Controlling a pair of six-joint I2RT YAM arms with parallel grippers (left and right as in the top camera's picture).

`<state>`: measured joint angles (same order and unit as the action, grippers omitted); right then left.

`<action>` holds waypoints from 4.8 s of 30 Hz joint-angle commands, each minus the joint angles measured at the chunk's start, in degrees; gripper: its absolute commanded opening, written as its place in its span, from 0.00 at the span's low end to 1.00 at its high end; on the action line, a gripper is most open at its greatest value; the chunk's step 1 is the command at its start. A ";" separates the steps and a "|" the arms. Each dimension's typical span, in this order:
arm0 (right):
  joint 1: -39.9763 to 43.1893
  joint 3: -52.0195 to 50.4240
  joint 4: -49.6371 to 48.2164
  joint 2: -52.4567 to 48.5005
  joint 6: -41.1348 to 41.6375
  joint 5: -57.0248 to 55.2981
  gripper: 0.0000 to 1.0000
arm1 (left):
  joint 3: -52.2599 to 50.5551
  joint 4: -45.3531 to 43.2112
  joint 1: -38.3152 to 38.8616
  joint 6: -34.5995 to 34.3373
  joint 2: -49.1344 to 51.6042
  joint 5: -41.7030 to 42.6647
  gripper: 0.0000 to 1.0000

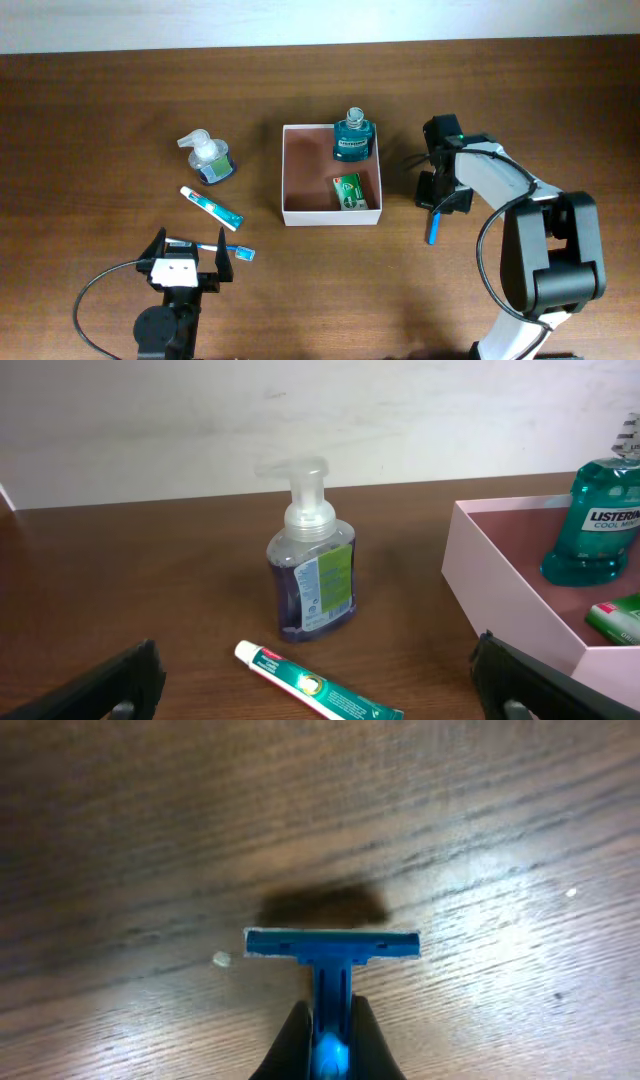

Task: Pack container
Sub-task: 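Lower the right gripper around the blue razor handle and close, then lift the razor and carry it left over the box, then lower the razor into the box and open the right gripper, then raise the right gripper and retract it to the right edge, then swing the left gripper up to the clear soap pump bottle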

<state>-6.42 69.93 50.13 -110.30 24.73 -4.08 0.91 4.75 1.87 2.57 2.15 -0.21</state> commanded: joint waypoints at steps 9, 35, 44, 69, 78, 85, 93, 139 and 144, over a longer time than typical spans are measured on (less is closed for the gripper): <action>-2.64 36.22 20.04 3.82 -5.01 2.58 0.05 | -0.33 0.04 0.22 -0.35 -0.22 0.00 0.99; -17.38 36.20 18.67 -0.68 -4.98 3.93 0.04 | -0.33 0.04 0.22 -0.35 -0.22 0.00 0.99; -17.99 35.95 18.32 -0.72 -5.01 4.28 0.04 | -0.33 0.04 0.22 -0.35 -0.22 0.00 0.99; -17.94 29.81 14.08 -0.76 -5.01 6.67 0.43 | -0.33 0.04 0.22 -0.35 -0.22 0.00 0.99; -16.00 30.75 14.60 0.57 -6.51 5.49 0.50 | -0.33 0.04 0.22 -0.35 -0.22 0.00 0.99; -3.89 32.76 17.44 4.74 -6.86 0.90 0.54 | -0.33 0.04 0.22 -0.35 -0.22 0.00 0.99; 19.54 34.34 21.84 5.64 -10.14 0.83 0.99 | -0.33 0.04 0.22 -0.35 -0.22 0.00 0.99; 33.81 34.34 20.79 5.57 -10.16 7.96 0.99 | 5.88 -35.26 -0.26 22.47 3.65 -7.54 0.99; 33.81 34.34 20.79 5.57 -10.16 7.96 0.99 | 21.00 -35.85 -0.26 36.04 17.73 2.47 0.99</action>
<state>27.24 103.35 70.91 -106.00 14.79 3.33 11.75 -30.35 1.80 26.44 11.25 -5.61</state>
